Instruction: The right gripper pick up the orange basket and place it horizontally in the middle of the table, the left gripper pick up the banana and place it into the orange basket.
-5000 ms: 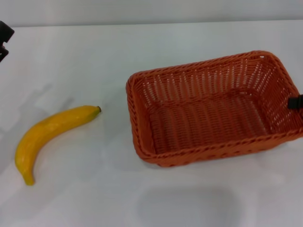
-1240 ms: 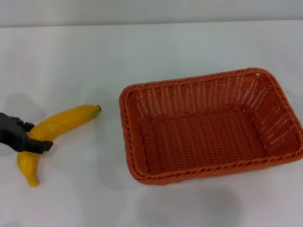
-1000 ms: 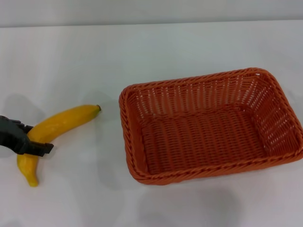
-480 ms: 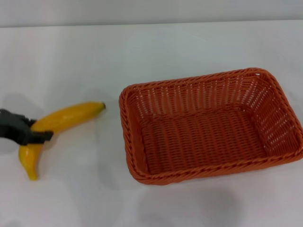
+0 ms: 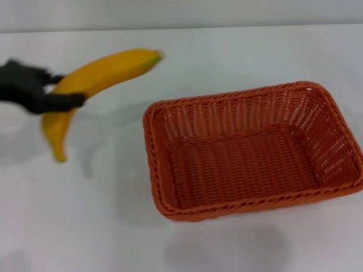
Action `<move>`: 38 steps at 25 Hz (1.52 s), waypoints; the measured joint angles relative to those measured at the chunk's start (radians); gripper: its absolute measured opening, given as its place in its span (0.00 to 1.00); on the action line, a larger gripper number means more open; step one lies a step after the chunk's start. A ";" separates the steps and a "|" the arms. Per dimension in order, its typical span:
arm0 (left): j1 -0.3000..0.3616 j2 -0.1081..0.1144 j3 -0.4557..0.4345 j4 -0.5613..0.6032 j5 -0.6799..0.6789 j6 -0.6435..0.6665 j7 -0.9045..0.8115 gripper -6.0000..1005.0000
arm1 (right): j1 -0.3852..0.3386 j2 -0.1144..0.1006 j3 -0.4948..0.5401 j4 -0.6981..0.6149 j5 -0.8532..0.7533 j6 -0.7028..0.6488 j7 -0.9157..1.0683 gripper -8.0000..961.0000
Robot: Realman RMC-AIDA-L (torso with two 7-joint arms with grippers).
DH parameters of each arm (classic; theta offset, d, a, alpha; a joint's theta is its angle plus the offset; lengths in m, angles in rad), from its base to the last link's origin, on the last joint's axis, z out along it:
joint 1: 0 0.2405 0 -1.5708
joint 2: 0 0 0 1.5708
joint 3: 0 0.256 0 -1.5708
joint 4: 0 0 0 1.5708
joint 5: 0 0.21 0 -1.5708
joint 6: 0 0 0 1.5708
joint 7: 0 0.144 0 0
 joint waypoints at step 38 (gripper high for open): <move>-0.212 -0.047 0.520 0.211 -0.150 0.353 -0.165 0.68 | 0.017 -0.007 0.035 0.029 0.014 0.021 -0.125 0.41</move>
